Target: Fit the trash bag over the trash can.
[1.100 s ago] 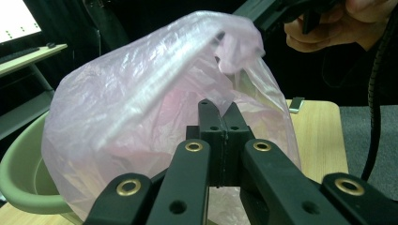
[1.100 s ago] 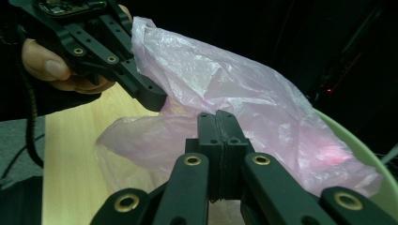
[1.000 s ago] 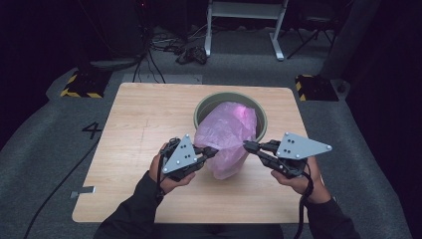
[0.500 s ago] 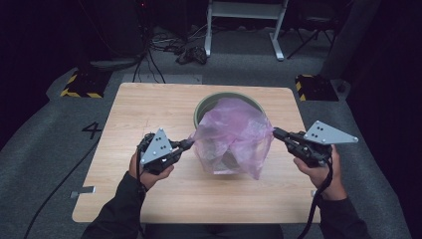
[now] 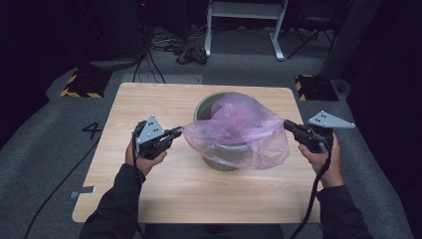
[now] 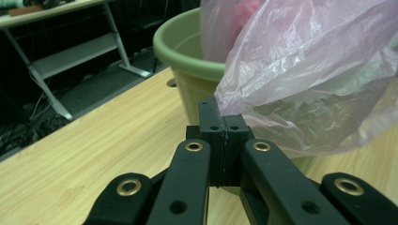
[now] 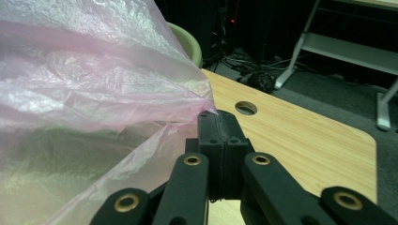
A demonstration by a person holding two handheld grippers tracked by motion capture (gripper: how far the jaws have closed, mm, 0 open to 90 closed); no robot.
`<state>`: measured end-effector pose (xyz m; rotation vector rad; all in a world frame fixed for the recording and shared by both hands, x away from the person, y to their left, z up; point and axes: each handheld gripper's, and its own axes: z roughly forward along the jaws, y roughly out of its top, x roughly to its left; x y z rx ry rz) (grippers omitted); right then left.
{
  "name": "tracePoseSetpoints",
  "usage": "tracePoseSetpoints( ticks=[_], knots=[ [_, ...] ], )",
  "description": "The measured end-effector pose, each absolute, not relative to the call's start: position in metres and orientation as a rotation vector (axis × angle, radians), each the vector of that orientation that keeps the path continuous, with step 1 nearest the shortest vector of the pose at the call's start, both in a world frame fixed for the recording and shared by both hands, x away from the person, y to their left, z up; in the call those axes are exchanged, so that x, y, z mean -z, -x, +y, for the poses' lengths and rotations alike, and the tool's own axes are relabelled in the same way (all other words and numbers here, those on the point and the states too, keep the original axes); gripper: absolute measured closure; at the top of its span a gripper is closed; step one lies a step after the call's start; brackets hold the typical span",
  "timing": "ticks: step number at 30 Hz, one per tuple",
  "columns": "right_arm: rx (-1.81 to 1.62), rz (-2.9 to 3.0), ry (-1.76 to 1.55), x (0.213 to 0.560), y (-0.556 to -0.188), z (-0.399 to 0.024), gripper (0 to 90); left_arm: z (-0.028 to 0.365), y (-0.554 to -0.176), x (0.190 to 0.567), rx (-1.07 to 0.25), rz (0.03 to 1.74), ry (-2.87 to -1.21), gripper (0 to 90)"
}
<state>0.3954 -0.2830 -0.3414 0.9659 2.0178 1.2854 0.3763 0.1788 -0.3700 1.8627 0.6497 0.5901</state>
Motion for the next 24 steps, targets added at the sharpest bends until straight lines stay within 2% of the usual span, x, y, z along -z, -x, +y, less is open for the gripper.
tracePoseSetpoints(
  ticks=[4, 7, 12, 14, 19, 22, 24],
  knots=[
    [-1.302, 2.013, -0.96, 0.344, -0.401, -0.282, 89.8, 0.183, -0.379, 0.372, -0.601, 0.678, -1.829, 89.7],
    [-1.323, 2.0, -0.942, 0.341, -0.401, -0.281, 89.7, 0.185, -0.373, 0.368, -0.602, 0.675, -1.798, 62.8],
    [-1.348, 1.991, -0.904, 0.336, -0.399, -0.278, 89.6, 0.187, -0.352, 0.355, -0.58, 0.583, -1.754, 32.5],
    [-1.342, 1.995, -0.894, 0.334, -0.399, -0.275, 89.5, 0.186, -0.345, 0.348, -0.546, 0.538, -1.737, 27.3],
    [-1.343, 1.997, -0.871, 0.328, -0.4, -0.269, 89.3, 0.17, -0.337, 0.329, -0.538, 0.446, -1.761, 21.5],
    [-1.332, 2.004, -0.861, 0.326, -0.402, -0.265, 89.2, 0.159, -0.342, 0.325, -0.55, 0.429, -1.782, 22.1],
    [-1.315, 2.009, -0.853, 0.324, -0.403, -0.262, 89.1, 0.152, -0.348, 0.321, -0.565, 0.442, -1.795, 27.2]
  ],
)
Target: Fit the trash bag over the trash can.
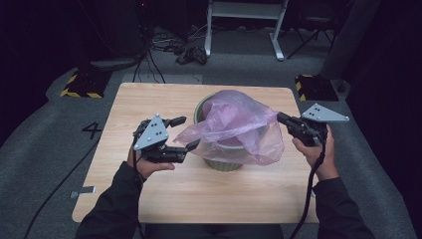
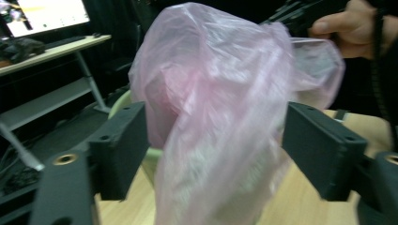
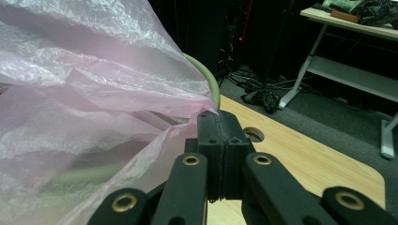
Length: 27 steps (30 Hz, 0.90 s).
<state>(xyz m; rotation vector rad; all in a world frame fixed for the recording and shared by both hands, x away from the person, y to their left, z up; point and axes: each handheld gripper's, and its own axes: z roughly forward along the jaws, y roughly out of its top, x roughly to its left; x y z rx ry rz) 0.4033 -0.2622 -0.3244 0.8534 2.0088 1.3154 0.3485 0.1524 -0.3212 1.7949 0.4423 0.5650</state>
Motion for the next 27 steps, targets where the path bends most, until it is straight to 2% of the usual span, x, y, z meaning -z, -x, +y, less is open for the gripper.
tracePoseSetpoints(
  ticks=[2, 4, 8, 11, 14, 16, 17, 19, 22, 25, 27],
  knots=[
    [-1.303, 2.012, -0.849, 0.323, -0.404, -0.26, 89.0, 0.148, -0.356, 0.319, -0.604, 0.469, -1.812, 36.2],
    [-1.287, 2.014, -0.856, 0.322, -0.407, -0.259, 89.0, 0.146, -0.366, 0.319, -0.637, 0.479, -1.84, 53.0],
    [-1.264, 2.015, -0.89, 0.324, -0.416, -0.259, 89.0, 0.145, -0.381, 0.32, -0.708, 0.506, -1.883, 75.0],
    [-1.225, 2.017, -0.905, 0.326, -0.422, -0.258, 89.0, 0.147, -0.391, 0.32, -0.673, 0.504, -1.867, 86.5],
    [-1.225, 2.01, -0.931, 0.325, -0.425, -0.256, 89.0, 0.148, -0.392, 0.321, -0.659, 0.496, -1.849, 90.0],
    [-1.232, 2.011, -0.93, 0.324, -0.426, -0.256, 89.0, 0.148, -0.389, 0.32, -0.595, 0.464, -1.834, 86.6],
    [-1.228, 2.011, -0.929, 0.323, -0.426, -0.256, 89.0, 0.148, -0.384, 0.318, -0.544, 0.428, -1.831, 75.6],
    [-1.229, 2.011, -0.925, 0.323, -0.425, -0.256, 89.0, 0.145, -0.371, 0.315, -0.524, 0.381, -1.825, 52.5],
    [-1.23, 2.011, -0.914, 0.321, -0.422, -0.255, 87.4, 0.137, -0.353, 0.311, -0.508, 0.333, -1.852, 29.3],
    [-1.231, 2.001, -0.91, 0.319, -0.419, -0.255, 84.0, 0.126, -0.343, 0.312, -0.495, 0.284, -1.919, 24.3],
    [-1.234, 2.002, -0.908, 0.318, -0.417, -0.255, 82.3, 0.118, -0.344, 0.313, -0.542, 0.296, -1.975, 25.8]
  ],
)
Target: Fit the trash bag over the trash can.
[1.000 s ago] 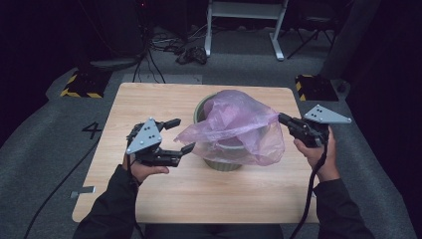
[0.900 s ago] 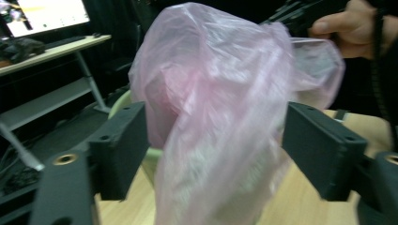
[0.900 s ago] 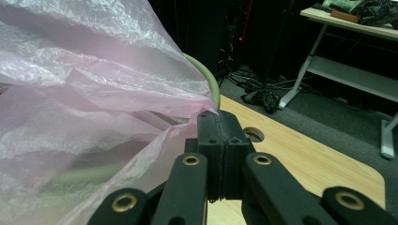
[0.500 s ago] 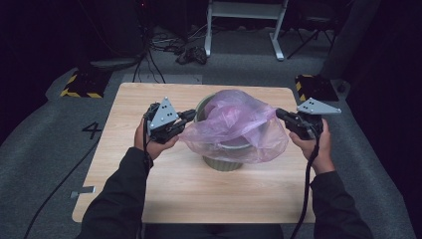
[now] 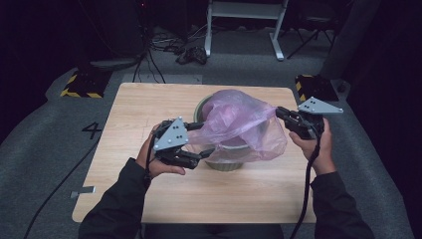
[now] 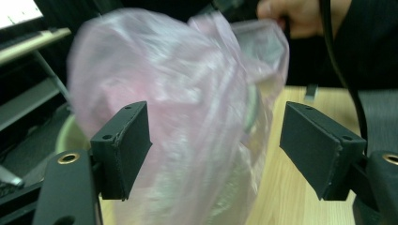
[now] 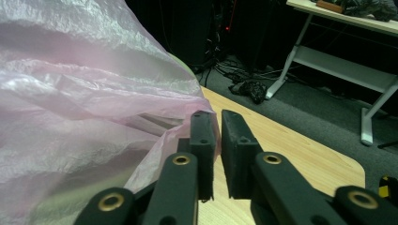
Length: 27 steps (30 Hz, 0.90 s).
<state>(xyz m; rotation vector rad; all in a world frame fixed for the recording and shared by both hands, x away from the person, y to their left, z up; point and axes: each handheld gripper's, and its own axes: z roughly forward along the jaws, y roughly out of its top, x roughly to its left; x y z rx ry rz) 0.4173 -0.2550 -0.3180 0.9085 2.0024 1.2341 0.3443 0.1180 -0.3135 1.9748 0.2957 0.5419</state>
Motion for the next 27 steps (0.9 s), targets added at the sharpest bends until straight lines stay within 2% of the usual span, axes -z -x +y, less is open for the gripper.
tracePoseSetpoints(
  ticks=[1, 3, 4, 7, 10, 13, 17, 19, 22, 23, 26, 27],
  knots=[
    [-1.233, 2.001, -0.91, 0.318, -0.417, -0.255, 79.0, 0.114, -0.346, 0.314, -0.594, 0.333, -1.997, 29.6],
    [-1.228, 1.996, -0.916, 0.317, -0.415, -0.254, 61.8, 0.111, -0.352, 0.315, -0.627, 0.364, -2.009, 41.5],
    [-1.231, 1.995, -0.904, 0.316, -0.413, -0.255, 56.4, 0.11, -0.355, 0.316, -0.658, 0.388, -2.012, 50.2],
    [-1.283, 2.004, -0.869, 0.313, -0.4, -0.259, 42.2, 0.11, -0.362, 0.316, -0.666, 0.422, -1.99, 66.1],
    [-1.339, 2.022, -0.801, 0.313, -0.384, -0.264, 33.2, 0.112, -0.363, 0.315, -0.678, 0.424, -1.975, 79.5],
    [-1.385, 2.057, -0.769, 0.316, -0.372, -0.268, 28.1, 0.114, -0.367, 0.315, -0.681, 0.423, -1.981, 87.8],
    [-1.383, 2.081, -0.818, 0.324, -0.37, -0.265, 24.1, 0.116, -0.371, 0.315, -0.694, 0.425, -1.967, 89.9],
    [-1.339, 2.079, -0.857, 0.327, -0.375, -0.263, 27.5, 0.117, -0.374, 0.315, -0.688, 0.43, -1.958, 89.9],
    [-1.341, 2.071, -0.914, 0.332, -0.384, -0.266, 45.5, 0.12, -0.378, 0.315, -0.678, 0.437, -1.944, 89.9],
    [-1.35, 2.077, -0.923, 0.333, -0.387, -0.268, 58.7, 0.122, -0.379, 0.315, -0.675, 0.437, -1.936, 89.9],
    [-1.363, 2.077, -0.926, 0.334, -0.394, -0.271, 77.2, 0.126, -0.383, 0.315, -0.697, 0.457, -1.927, 90.0],
    [-1.36, 2.067, -0.928, 0.333, -0.397, -0.272, 80.9, 0.128, -0.387, 0.314, -0.679, 0.468, -1.926, 90.0]
  ],
)
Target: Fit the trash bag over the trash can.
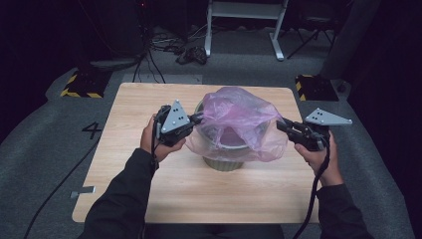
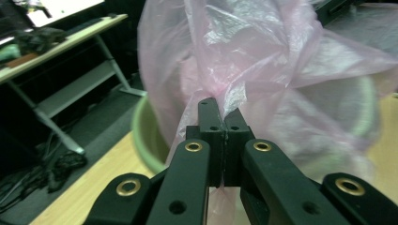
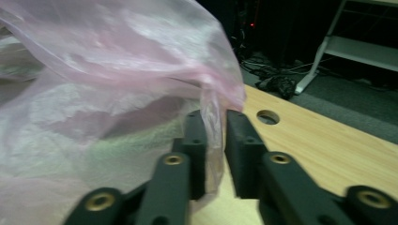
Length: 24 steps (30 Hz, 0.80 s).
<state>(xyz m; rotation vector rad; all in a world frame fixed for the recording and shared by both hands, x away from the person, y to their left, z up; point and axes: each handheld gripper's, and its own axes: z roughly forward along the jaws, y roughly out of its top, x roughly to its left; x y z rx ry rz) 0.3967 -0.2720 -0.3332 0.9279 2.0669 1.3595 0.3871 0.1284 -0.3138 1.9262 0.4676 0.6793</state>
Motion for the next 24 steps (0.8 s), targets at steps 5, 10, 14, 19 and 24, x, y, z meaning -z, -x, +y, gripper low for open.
tracePoseSetpoints(
  ticks=[5, 10, 14, 19, 24],
  knots=[
    [-1.312, 2.045, -0.947, 0.332, -0.414, -0.269, 87.5, 0.138, -0.409, 0.316, -0.689, 0.557, -1.912, 90.0],
    [-1.202, 2.043, -1.003, 0.337, -0.439, -0.262, 88.0, 0.144, -0.436, 0.322, -0.702, 0.647, -1.912, 90.0],
    [-1.163, 2.048, -1.035, 0.343, -0.453, -0.257, 87.7, 0.148, -0.457, 0.331, -0.707, 0.71, -1.91, 90.0],
    [-1.144, 2.067, -1.072, 0.352, -0.469, -0.25, 87.7, 0.149, -0.482, 0.352, -0.648, 0.798, -1.897, 90.0],
    [-1.141, 2.08, -1.099, 0.364, -0.475, -0.248, 88.0, 0.146, -0.495, 0.375, -0.598, 0.86, -1.94, 90.0]
  ],
)
